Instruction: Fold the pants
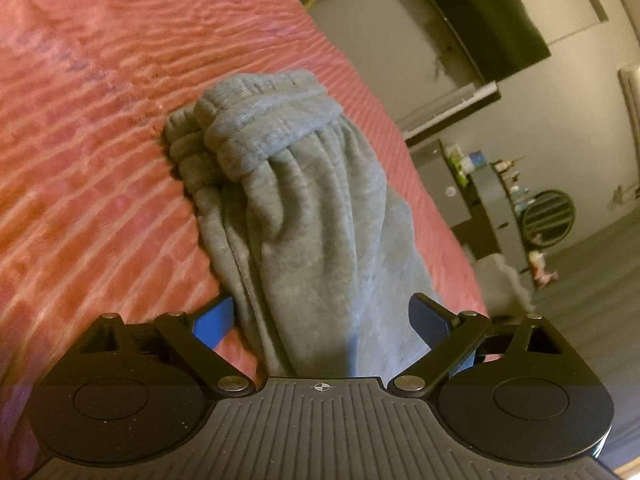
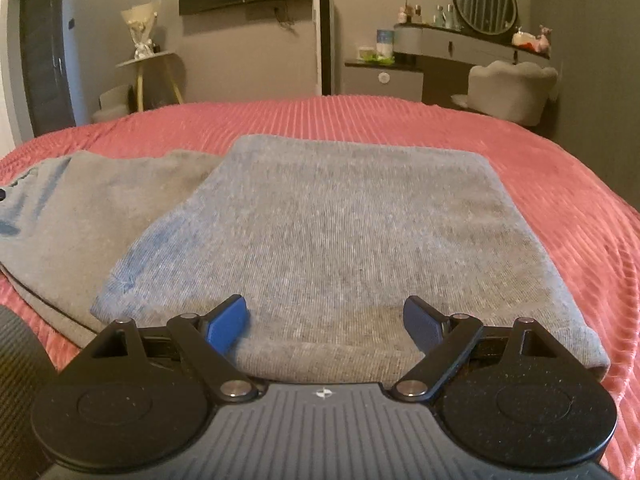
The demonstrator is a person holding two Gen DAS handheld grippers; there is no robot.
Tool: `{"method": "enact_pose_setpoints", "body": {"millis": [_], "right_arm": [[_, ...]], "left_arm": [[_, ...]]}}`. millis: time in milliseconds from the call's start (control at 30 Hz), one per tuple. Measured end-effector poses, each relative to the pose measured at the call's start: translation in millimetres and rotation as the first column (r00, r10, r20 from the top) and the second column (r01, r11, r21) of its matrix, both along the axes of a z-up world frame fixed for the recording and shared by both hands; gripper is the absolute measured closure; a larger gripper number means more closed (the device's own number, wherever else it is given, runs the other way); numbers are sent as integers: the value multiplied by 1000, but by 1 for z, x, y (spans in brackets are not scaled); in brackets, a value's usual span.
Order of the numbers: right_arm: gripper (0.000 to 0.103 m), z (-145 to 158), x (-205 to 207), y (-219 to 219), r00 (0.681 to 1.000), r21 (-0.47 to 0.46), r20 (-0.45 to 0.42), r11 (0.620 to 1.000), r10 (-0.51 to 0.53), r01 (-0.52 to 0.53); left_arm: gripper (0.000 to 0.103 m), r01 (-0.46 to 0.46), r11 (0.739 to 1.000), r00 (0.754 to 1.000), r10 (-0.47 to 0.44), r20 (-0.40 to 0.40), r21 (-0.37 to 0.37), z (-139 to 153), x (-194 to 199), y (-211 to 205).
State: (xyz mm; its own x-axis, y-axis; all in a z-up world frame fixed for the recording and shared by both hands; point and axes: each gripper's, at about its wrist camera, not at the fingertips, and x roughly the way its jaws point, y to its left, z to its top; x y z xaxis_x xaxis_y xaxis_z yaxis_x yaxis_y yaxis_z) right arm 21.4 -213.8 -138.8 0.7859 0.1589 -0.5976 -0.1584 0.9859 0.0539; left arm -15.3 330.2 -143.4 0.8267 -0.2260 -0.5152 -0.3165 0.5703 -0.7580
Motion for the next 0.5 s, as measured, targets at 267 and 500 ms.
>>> {"method": "enact_pose_setpoints", "body": {"millis": [267,500], "right_arm": [[17,-1,3,2,1000,-19,10,1000,3,-3],[17,-2,3,3,1000,-17,12,1000,1,-1]], "left_arm": [[7,-1,1000,1000,1,11,-25,-3,-1,14],[9,-10,998,999,13,52,-70,-11,1,23]]}}
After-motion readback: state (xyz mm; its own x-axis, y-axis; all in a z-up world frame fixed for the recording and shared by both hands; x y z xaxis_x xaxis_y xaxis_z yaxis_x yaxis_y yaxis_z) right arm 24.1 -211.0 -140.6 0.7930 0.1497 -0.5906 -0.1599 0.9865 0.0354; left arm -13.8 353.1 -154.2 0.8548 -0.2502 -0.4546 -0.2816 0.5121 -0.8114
